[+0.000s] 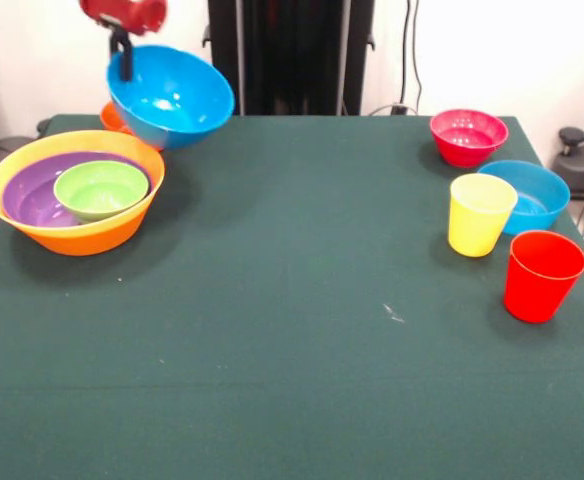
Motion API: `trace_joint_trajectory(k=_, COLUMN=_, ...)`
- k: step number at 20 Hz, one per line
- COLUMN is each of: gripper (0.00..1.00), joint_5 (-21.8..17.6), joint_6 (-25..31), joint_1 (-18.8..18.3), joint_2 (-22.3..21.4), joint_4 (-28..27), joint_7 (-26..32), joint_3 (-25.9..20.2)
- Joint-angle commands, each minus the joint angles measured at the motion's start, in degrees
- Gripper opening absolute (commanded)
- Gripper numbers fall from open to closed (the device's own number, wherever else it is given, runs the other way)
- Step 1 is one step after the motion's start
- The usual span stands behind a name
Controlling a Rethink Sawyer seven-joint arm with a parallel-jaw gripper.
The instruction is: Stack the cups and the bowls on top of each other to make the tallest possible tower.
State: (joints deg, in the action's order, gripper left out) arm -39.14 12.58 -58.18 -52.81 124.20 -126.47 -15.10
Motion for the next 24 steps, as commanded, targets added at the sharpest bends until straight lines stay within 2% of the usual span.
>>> trace_joint_trajectory(k=1, gripper=0.00, joint_5=0.9, joint_6=8.6, joint_1=-3.7, joint_2=-6.9, joint_4=7.8, joint_7=19.6, joint_3=-14.6)
trace_joint_trajectory(k=5, gripper=0.00, joint_5=3.5, joint_6=12.1, joint_1=-6.9, joint_2=-10.0, joint_4=9.3, joint_7=21.0, joint_3=-19.5)
trace_joint_trajectory(k=13, gripper=0.00, joint_5=-2.3, joint_6=10.2, joint_1=-6.9, joint_2=-8.1, joint_4=9.0, joint_7=16.6, joint_3=-20.7)
trace_joint_trajectory(k=19, gripper=0.00, joint_5=-5.7, joint_6=9.5, joint_1=-11.1, joint_2=-5.1, joint_4=7.9, joint_7=18.4, joint_3=-23.9)
trace_joint_trajectory(k=24, gripper=0.00, joint_5=-11.8, joint_6=8.6, joint_1=-13.5, joint_2=-1.6, joint_4=6.1, joint_7=18.4, joint_3=-24.2)
